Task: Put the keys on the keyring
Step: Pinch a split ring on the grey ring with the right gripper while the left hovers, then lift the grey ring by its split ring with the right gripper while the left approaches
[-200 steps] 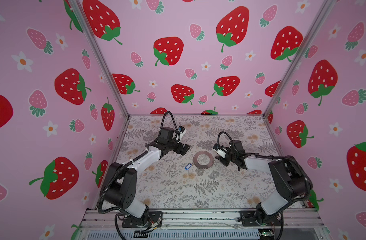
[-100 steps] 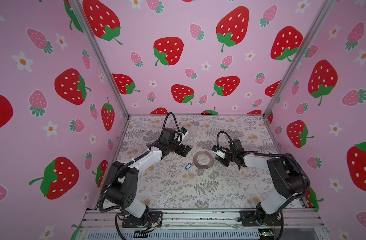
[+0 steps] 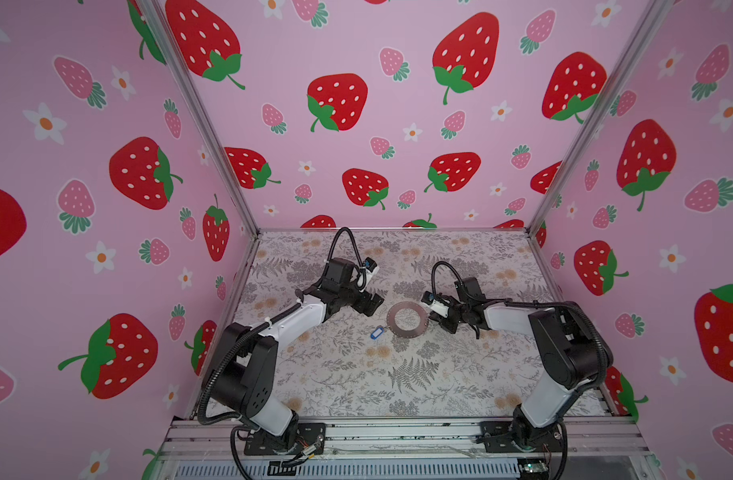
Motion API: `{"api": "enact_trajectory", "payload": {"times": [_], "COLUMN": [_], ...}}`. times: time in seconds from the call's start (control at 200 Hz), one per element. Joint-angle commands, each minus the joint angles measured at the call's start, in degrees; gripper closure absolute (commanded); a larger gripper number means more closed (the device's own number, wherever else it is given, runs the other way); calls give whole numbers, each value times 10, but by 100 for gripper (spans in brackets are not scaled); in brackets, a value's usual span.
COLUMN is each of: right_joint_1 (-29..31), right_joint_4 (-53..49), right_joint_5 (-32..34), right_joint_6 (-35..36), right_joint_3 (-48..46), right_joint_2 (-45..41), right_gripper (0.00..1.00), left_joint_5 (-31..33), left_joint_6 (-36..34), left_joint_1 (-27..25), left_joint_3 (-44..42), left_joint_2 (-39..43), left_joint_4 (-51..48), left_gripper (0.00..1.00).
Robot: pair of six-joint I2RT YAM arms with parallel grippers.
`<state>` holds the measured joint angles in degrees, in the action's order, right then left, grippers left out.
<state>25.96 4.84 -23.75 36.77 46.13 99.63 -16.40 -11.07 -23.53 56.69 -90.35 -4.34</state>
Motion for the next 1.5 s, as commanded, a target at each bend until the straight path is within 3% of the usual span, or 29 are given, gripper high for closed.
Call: {"api": "enact_trajectory", "payload": {"times": [0.0,0.255,0.545,0.675,0.73,0.82,1.011,1.186,1.496], "right_joint_1": [-4,-4,-2,4,8,21,55,83,116], "right_joint_4": [-26,-30,-9,2,9,13,5,-14,-34], "right_joint_5": [-21,-40,-44,-57,-64,-76,-74,-82,-114], "right_joint_6": [24,26,55,92,110,144,175,161,126], "right_joint_3": [8,5,-30,-51,-61,-72,-79,-67,-56], "right_joint_2": [4,-9,-82,-137,-162,-202,-276,-328,-375], "right_gripper": [88,97,99,100,100,100,100,100,100], "left_joint_5": [7,0,-34,-76,-104,-114,-54,-46,-47], "left_joint_6": [-12,-15,-24,-37,-50,-60,-110,-154,-185], "left_joint_1": [-4,-6,-12,-17,-18,-30,-85,-112,-141], "left_joint_3": [-6,-4,-28,-54,-63,-73,-112,-172,-151], "left_joint_2": [20,25,68,101,116,142,213,265,259], "left_joint_4": [2,-3,1,3,1,-2,22,95,93], "left_gripper": [8,15,26,44,58,71,75,79,80]}}
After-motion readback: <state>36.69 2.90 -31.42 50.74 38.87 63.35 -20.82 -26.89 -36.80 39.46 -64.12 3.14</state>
